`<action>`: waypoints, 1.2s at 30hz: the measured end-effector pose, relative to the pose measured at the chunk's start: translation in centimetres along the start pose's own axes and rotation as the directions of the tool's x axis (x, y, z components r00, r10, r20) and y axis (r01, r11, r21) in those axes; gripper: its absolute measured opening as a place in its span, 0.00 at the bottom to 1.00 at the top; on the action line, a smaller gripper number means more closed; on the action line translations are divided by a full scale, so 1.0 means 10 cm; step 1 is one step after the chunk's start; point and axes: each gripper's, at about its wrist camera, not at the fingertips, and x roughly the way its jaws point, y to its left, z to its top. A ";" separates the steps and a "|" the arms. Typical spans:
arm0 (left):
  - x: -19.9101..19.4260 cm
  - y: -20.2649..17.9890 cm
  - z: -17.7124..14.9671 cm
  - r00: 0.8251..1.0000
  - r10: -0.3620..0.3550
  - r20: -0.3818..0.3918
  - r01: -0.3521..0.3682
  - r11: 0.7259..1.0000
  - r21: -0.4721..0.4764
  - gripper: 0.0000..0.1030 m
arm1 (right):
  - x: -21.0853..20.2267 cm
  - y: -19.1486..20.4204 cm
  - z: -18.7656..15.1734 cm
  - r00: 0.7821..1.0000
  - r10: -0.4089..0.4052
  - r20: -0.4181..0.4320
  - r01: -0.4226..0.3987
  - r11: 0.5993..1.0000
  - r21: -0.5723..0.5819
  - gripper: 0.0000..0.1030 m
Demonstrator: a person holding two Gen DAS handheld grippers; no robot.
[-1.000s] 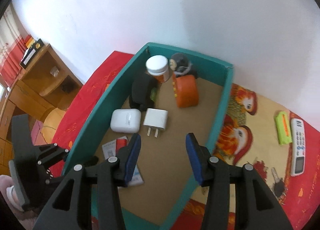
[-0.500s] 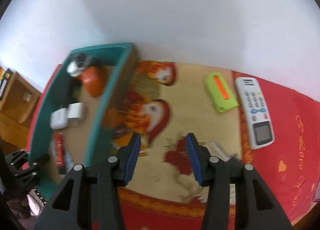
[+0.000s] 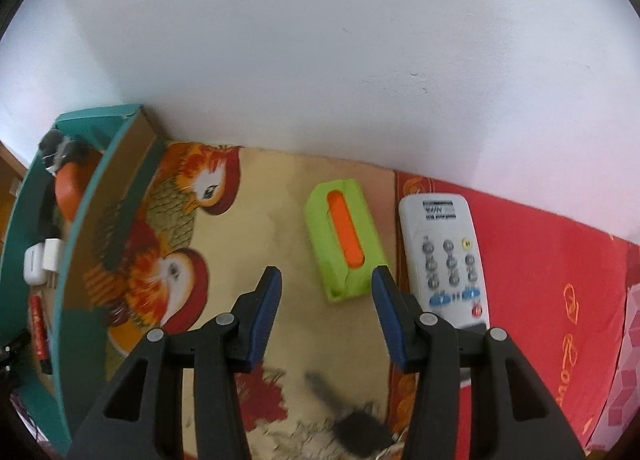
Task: Organize objects
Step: 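Move the right tool back toward the green-orange case, then close the right tool on the green-orange case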
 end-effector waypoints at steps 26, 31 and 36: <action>-0.02 -0.03 -0.01 1.000 0.008 0.001 -0.008 1.000 -0.005 0.20 | 0.28 0.07 0.28 0.996 0.067 -0.062 -0.069 0.997 -0.046 0.38; -0.03 -0.03 -0.01 1.000 0.007 0.001 -0.007 1.000 -0.002 0.20 | 0.23 0.19 0.18 0.992 0.088 -0.087 -0.091 0.995 -0.032 0.38; -0.02 -0.03 -0.01 1.000 0.005 0.000 -0.005 1.000 0.002 0.20 | 0.23 0.31 0.13 0.988 0.113 -0.102 -0.116 0.993 -0.020 0.38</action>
